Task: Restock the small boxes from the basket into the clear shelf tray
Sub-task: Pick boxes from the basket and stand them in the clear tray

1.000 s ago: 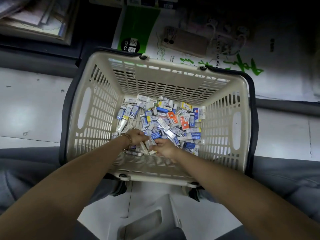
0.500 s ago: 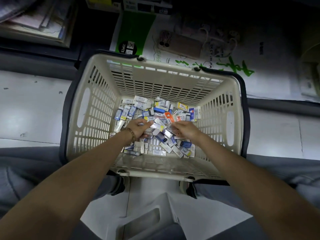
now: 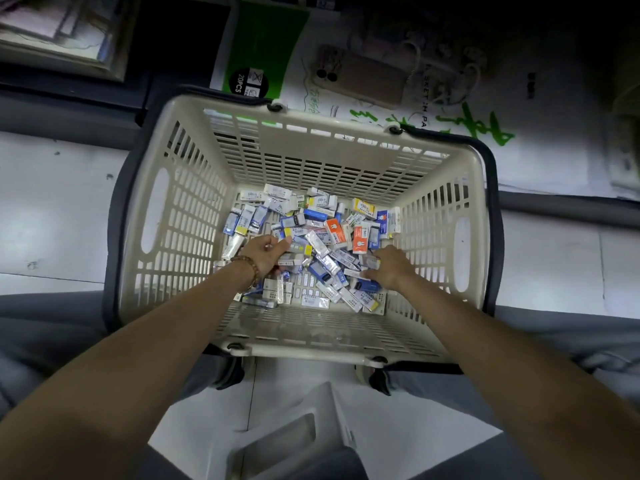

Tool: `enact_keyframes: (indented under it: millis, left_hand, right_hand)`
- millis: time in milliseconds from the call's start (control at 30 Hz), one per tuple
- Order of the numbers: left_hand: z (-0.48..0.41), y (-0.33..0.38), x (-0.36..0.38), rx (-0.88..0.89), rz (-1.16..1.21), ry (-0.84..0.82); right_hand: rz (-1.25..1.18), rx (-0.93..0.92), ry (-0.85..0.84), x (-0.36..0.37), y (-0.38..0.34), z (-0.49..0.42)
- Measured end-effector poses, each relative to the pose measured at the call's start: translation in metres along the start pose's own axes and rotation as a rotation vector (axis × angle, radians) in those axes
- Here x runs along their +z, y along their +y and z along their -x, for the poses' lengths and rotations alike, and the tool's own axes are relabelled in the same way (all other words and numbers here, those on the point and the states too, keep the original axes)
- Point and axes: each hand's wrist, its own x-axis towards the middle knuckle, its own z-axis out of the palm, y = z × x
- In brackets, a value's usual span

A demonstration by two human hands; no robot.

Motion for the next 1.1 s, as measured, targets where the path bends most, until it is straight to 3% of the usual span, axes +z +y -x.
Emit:
enact_keyframes:
  millis: [233, 333, 467, 633, 767, 867, 1100]
  left_hand:
    - [0.016, 0.044, -0.002, 0.071, 0.051, -0.069]
    - [0.033, 0.093, -0.013, 0.173, 0.087, -0.042]
    - [0.075, 0.166, -0.045, 0.385, -0.158, -0.026]
    - [0.141, 0.220, -0.072, 0.464, -0.149, -0.236]
    - [0.183, 0.224, -0.067, 0.590, -0.161, -0.347]
    - [0.193, 0.232, -0.061, 0.657, -0.181, -0.349]
    - [0.188, 0.242, -0.065, 0.663, -0.047, -0.232]
  right_hand:
    - [-0.206, -0.030, -0.017, -0.043, -0.018, 0.014]
    - [-0.419, -0.216, 0.028, -0.093, -0.053, 0.041]
    - [-0.687, -0.420, 0.083, -0.172, -0.093, 0.099]
    - [-0.777, -0.614, 0.114, -0.216, -0.101, 0.172]
    - [-0.827, -0.624, -0.086, -0.211, -0.098, 0.199]
    - [-1.039, -0.627, -0.234, -0.209, -0.109, 0.205]
    - [-1.289, -0.598, -0.231, -0.224, -0.116, 0.200]
